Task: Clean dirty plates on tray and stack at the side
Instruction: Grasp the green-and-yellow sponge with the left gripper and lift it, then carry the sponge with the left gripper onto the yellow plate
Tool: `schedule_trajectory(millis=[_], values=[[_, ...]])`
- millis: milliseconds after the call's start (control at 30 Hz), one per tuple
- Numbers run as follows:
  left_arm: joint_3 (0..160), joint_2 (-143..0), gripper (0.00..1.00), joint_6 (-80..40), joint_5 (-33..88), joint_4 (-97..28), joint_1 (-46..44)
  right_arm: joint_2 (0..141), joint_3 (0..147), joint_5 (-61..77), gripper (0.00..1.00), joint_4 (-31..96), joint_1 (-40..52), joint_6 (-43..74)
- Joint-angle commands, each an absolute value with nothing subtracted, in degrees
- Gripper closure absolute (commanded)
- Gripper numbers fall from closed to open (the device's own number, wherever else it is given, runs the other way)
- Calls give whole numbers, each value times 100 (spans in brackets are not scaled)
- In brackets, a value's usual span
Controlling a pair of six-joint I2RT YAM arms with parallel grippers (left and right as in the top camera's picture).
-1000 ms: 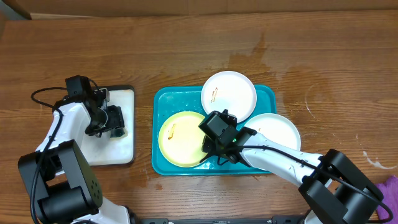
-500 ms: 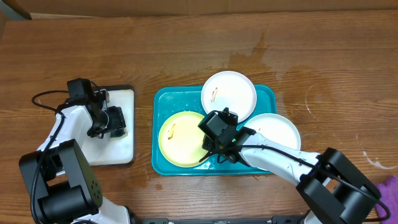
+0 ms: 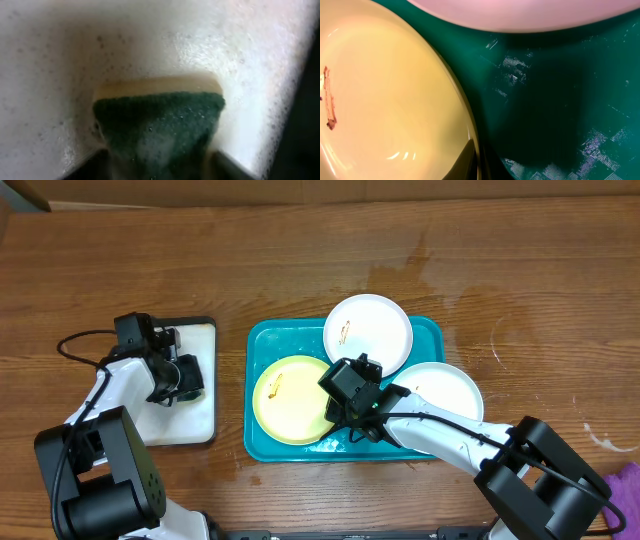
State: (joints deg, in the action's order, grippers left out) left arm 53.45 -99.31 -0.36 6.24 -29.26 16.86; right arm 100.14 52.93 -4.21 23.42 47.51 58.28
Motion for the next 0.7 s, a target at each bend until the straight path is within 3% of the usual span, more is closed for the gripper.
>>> schedule_trajectory(millis=[0, 200, 667], values=[[5207, -9898, 66, -71, 740, -2829, 1643, 10084, 5349, -419, 96, 2318, 4751, 5828], [5721, -9765, 96, -19, 753, -3280, 1647, 9859, 5531, -399, 96, 2458, 4751, 5170], [6847, -8315, 96, 139, 751, -4416, 1647, 9612, 5634, -397, 96, 2709, 4751, 4316]])
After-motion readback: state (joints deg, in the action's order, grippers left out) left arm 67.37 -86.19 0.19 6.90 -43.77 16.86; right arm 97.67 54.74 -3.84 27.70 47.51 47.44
